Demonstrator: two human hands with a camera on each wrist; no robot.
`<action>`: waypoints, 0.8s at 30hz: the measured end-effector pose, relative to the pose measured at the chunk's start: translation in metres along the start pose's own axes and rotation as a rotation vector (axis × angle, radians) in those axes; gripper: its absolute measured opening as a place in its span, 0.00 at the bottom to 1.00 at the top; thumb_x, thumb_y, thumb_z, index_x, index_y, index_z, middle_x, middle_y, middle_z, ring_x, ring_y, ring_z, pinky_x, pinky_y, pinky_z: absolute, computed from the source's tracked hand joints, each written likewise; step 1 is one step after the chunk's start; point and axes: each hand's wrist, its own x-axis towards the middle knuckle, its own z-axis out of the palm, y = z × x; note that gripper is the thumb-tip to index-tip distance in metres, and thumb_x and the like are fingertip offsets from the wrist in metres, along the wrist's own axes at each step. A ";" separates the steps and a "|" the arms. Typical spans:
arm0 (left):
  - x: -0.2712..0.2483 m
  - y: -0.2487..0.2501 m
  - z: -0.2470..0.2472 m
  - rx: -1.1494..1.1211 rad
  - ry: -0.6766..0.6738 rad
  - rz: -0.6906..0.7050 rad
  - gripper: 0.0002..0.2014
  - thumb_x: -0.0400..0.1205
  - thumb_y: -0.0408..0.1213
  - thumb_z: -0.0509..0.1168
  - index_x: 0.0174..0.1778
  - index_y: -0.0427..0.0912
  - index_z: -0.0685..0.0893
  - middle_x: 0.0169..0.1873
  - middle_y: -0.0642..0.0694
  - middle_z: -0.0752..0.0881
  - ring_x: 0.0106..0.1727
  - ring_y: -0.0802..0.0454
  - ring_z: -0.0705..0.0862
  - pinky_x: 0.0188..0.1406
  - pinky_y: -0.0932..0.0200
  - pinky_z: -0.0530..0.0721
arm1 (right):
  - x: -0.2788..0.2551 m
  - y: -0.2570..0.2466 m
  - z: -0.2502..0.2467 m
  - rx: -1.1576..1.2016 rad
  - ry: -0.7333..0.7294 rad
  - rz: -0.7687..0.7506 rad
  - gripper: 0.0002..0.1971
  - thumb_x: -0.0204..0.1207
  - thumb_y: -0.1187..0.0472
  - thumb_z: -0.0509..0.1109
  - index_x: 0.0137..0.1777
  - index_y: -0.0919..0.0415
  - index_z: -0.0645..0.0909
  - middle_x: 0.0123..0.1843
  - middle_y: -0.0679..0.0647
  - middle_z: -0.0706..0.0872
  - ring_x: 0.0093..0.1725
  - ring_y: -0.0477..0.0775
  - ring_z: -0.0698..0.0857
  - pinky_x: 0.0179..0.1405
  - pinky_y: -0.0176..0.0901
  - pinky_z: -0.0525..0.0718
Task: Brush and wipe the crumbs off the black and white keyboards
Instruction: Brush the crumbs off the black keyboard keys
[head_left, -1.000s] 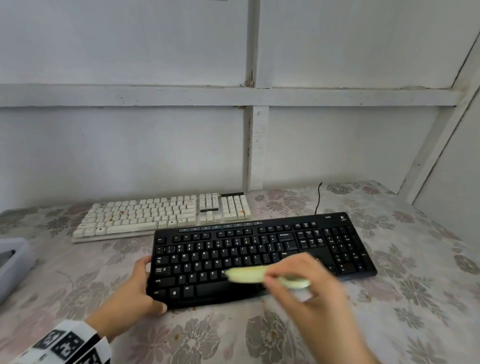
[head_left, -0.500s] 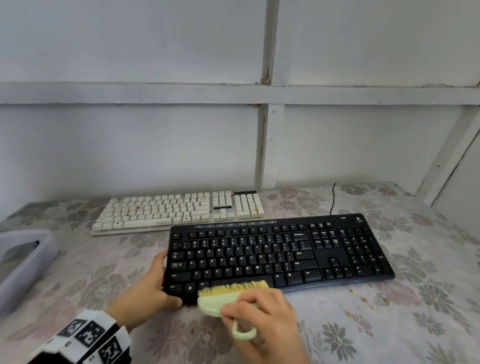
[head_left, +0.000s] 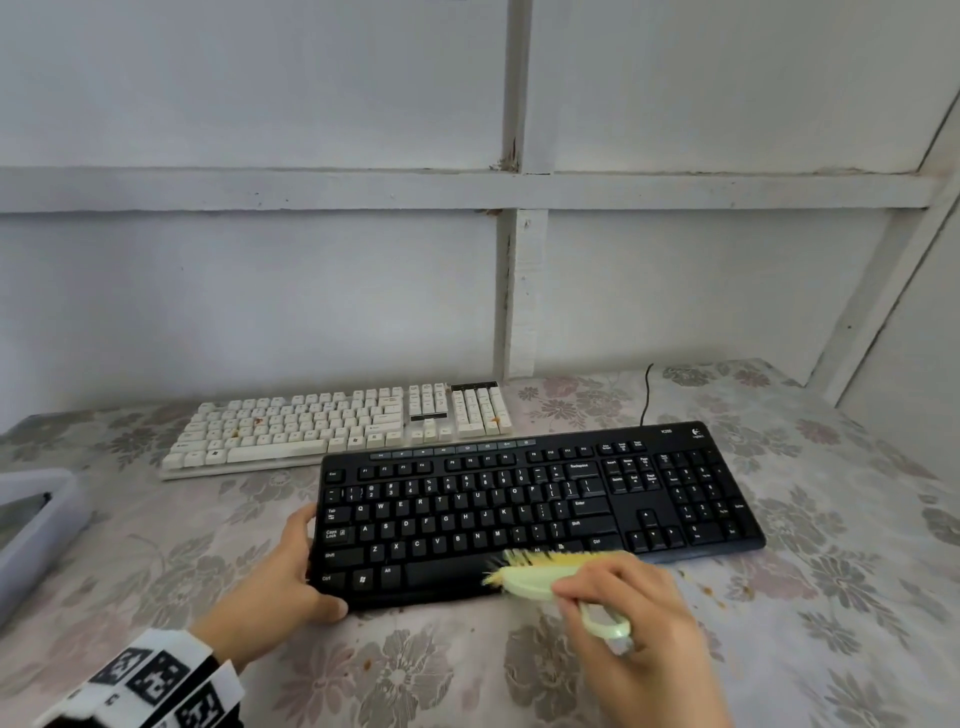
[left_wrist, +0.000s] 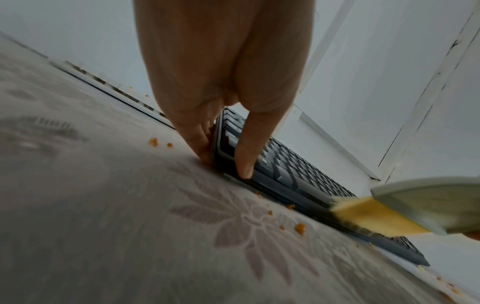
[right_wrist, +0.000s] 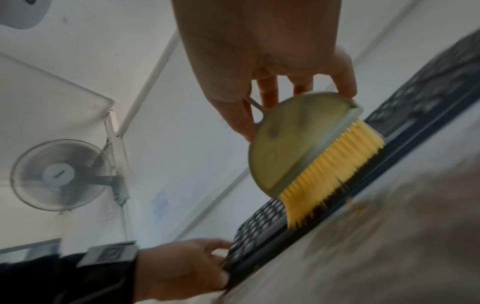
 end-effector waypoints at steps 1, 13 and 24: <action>0.000 0.000 0.000 0.008 0.000 -0.001 0.49 0.69 0.19 0.71 0.78 0.55 0.51 0.55 0.54 0.82 0.57 0.54 0.82 0.55 0.56 0.80 | 0.002 0.002 -0.007 0.011 0.020 0.017 0.04 0.66 0.49 0.67 0.41 0.41 0.81 0.40 0.35 0.81 0.43 0.38 0.77 0.41 0.40 0.78; 0.002 0.000 0.000 -0.012 -0.010 -0.023 0.50 0.69 0.18 0.70 0.78 0.54 0.50 0.57 0.53 0.80 0.56 0.54 0.82 0.52 0.58 0.79 | 0.010 0.027 -0.056 0.126 0.052 0.210 0.22 0.64 0.73 0.79 0.38 0.41 0.84 0.40 0.39 0.86 0.42 0.46 0.83 0.41 0.37 0.81; 0.000 0.002 0.001 -0.010 -0.005 -0.020 0.48 0.69 0.17 0.70 0.77 0.53 0.52 0.55 0.55 0.81 0.54 0.55 0.82 0.46 0.61 0.79 | 0.010 0.043 -0.079 0.141 0.038 0.261 0.24 0.63 0.78 0.77 0.38 0.42 0.85 0.40 0.41 0.86 0.42 0.42 0.84 0.42 0.22 0.79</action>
